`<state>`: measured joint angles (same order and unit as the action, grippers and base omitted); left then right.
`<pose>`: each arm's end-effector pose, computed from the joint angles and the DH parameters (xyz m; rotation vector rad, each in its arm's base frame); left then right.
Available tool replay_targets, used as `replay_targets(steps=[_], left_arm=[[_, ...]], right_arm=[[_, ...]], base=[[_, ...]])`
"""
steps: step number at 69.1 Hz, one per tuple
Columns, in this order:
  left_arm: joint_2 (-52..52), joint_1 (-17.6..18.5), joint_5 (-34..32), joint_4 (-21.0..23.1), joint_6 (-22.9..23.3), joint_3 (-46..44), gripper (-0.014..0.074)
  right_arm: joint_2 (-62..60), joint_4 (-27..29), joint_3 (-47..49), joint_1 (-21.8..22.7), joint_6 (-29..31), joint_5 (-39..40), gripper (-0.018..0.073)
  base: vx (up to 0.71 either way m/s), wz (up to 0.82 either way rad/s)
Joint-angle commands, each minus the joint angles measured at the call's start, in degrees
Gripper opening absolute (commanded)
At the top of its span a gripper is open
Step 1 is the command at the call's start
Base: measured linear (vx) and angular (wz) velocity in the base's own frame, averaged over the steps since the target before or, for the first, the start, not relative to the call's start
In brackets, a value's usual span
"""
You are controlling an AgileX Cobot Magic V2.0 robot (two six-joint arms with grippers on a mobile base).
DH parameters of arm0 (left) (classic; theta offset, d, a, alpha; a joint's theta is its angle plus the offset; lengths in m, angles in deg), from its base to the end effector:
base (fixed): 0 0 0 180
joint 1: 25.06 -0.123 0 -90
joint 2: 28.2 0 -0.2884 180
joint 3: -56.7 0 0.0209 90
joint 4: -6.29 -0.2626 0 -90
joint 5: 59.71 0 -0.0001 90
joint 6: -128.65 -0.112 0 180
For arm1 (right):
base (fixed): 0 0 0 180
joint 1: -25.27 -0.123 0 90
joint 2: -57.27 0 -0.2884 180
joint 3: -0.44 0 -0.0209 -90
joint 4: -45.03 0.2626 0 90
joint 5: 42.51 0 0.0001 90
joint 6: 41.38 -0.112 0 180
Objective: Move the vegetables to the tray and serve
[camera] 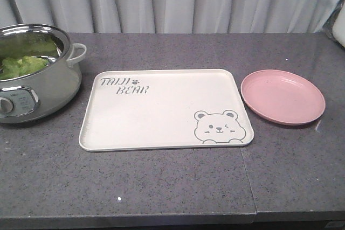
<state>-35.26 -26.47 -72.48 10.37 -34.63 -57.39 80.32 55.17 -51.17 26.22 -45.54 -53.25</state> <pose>0.0559 0.0031 0.3109 -0.2164 1.0332 -0.2967 0.0939 0.0021 0.3347 0.1692 1.4816 0.2102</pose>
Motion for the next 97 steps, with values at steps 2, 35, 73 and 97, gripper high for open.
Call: replay_targets(steps=[2, 35, 73, 97], left_arm=[[0.7, 0.0, 5.2, -0.2, 0.6, -6.9, 0.0006], [0.6, 0.0, 11.7, 4.3, 5.0, -11.3, 0.0429], [-56.8, 0.0, 44.8, -16.7, -0.9, -60.6, 0.0434], [-100.5, -0.3, 80.4, -16.0, -12.7, -109.7, 0.0434]], right_arm=[[7.3, 1.2, 7.9, 0.1, 4.2, 3.5, 0.005], [19.4, 2.8, 11.7, 0.1, 4.2, 8.7, 0.0694], [25.2, 2.3, 11.7, 0.1, 4.5, 7.1, 0.0595], [25.2, 2.0, 11.7, 0.1, 6.8, 2.5, 0.0594]], base=[[0.0, 0.0], [0.0, 0.0], [0.0, 0.0], [0.0, 0.0]])
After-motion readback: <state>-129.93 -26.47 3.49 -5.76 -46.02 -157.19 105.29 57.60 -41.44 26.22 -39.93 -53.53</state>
